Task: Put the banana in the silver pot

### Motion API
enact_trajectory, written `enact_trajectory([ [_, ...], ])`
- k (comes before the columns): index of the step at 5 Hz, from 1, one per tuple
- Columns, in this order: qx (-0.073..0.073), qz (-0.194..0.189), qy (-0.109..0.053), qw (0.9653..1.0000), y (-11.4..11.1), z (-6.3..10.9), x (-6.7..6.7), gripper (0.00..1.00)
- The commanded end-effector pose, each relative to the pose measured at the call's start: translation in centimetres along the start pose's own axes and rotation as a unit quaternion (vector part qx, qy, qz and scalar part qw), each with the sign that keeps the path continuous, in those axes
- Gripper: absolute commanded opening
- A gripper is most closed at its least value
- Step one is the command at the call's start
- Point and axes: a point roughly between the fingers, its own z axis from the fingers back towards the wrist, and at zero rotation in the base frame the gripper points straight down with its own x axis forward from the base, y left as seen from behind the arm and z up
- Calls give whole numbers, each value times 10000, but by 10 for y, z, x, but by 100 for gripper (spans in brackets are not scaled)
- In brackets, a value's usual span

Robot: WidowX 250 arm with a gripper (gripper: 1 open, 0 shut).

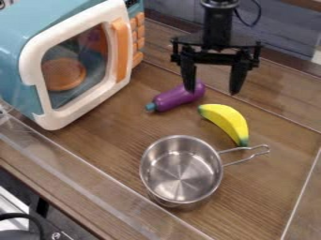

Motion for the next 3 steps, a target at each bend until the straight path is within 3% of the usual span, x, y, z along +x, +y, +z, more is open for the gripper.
enact_trajectory([
  [1, -142, 406, -213, 9988, -10, 3, 1, 100],
  [3, -328, 1156, -340, 9922, -25, -19, 2, 100],
])
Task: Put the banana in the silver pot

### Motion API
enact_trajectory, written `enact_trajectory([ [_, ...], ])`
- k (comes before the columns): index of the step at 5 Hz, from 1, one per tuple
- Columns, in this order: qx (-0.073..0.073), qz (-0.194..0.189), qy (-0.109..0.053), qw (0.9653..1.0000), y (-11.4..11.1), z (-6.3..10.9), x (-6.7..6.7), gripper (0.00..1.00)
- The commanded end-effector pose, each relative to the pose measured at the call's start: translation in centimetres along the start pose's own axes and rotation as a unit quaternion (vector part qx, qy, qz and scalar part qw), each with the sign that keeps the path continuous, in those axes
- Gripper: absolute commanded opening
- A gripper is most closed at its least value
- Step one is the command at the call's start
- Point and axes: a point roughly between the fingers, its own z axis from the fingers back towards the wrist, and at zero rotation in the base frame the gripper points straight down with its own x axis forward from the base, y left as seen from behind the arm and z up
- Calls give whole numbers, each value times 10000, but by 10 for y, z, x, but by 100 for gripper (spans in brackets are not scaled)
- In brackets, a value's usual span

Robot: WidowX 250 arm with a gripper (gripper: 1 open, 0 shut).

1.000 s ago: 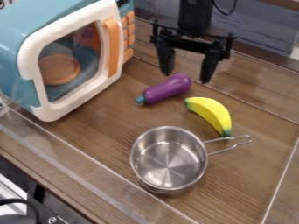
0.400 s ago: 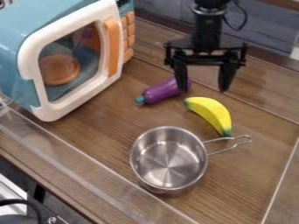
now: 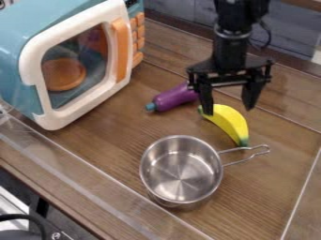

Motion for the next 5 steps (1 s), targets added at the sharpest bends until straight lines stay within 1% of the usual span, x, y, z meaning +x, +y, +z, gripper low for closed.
enact_trajectory([
  [1, -198, 157, -175, 9995, -10, 0, 1, 100],
  [2, -255, 322, -201, 9990, -13, -9, 2, 100],
  [4, -267, 403, -186, 9987, -15, -21, 2, 100],
  [5, -259, 403, -182, 9987, -16, -23, 2, 100],
])
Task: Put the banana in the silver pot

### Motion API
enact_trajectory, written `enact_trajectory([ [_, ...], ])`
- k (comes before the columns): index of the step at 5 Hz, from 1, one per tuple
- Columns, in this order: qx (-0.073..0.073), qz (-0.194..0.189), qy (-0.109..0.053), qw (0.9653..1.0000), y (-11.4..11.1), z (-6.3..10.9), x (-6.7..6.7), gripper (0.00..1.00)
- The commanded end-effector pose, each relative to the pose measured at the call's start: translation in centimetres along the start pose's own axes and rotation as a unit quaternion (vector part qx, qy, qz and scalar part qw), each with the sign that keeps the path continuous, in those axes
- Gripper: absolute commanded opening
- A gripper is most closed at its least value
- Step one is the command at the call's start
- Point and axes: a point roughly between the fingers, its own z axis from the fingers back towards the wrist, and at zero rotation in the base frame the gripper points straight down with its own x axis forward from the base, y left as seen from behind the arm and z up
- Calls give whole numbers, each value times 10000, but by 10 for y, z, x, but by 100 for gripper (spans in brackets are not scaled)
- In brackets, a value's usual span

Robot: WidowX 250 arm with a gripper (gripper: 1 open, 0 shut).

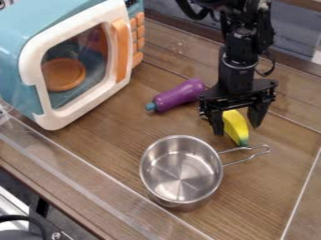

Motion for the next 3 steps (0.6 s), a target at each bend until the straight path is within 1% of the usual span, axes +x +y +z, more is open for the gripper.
enact_trajectory([
  [1, -115, -97, -64, 9999, -7, 9, -1, 100],
  [3, -112, -159, -15, 9998, -8, 10, -1, 100],
])
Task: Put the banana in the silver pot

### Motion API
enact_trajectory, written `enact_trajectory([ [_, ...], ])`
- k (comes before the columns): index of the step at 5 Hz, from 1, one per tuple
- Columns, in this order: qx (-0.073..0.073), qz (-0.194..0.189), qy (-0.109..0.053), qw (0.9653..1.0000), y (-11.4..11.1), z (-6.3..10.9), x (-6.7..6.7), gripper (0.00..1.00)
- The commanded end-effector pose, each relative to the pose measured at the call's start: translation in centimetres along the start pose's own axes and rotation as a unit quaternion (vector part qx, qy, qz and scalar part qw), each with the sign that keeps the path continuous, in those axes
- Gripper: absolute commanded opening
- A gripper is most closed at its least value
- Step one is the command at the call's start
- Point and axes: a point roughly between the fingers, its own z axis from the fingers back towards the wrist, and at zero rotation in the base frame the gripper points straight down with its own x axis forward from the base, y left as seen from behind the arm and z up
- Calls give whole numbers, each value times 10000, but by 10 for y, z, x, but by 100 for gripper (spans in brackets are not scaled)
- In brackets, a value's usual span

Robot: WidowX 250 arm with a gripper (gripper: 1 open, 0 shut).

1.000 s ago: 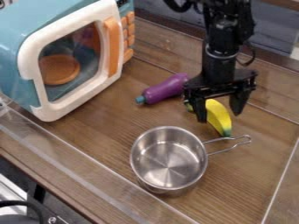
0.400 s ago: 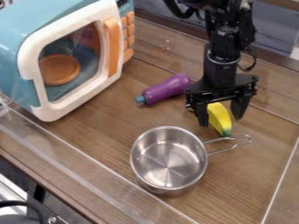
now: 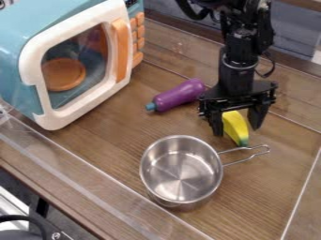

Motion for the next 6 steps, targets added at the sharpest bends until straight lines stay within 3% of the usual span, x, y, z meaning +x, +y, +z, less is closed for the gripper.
enact_trajectory([
  [1, -156, -90, -88, 9998, -9, 10, 2, 100],
  [5, -232, -164, -21, 9996, -12, 13, 3, 100],
  [6, -226, -180, -18, 9996, -12, 11, 4, 0],
])
